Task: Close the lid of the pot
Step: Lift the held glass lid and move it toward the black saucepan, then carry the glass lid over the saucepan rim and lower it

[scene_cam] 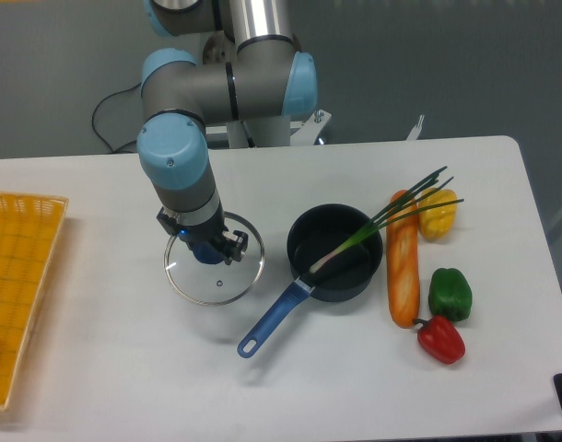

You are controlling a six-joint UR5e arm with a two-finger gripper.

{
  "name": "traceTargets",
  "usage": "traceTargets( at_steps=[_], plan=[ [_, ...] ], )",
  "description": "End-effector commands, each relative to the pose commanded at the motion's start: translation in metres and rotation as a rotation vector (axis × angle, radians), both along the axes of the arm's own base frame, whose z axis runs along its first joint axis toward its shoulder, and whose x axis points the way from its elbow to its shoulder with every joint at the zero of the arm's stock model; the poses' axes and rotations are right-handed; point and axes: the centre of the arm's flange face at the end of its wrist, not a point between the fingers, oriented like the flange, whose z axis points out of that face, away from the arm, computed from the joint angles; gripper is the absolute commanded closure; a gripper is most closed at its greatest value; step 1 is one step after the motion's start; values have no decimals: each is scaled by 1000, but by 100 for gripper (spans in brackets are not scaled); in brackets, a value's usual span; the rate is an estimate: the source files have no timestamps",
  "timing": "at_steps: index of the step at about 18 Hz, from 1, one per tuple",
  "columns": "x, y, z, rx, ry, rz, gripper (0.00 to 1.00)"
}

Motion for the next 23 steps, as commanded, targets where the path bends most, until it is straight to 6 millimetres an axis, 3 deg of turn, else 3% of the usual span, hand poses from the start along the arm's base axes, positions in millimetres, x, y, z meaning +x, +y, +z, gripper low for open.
traceTargets(
  at_steps=[10, 14, 23],
  plan=[
    [-21, -7, 6, 2, 13, -11, 43],
    [-35, -23, 23, -7, 4, -40, 43],
    [-72, -45, 29, -3, 9, -83, 43]
  ],
)
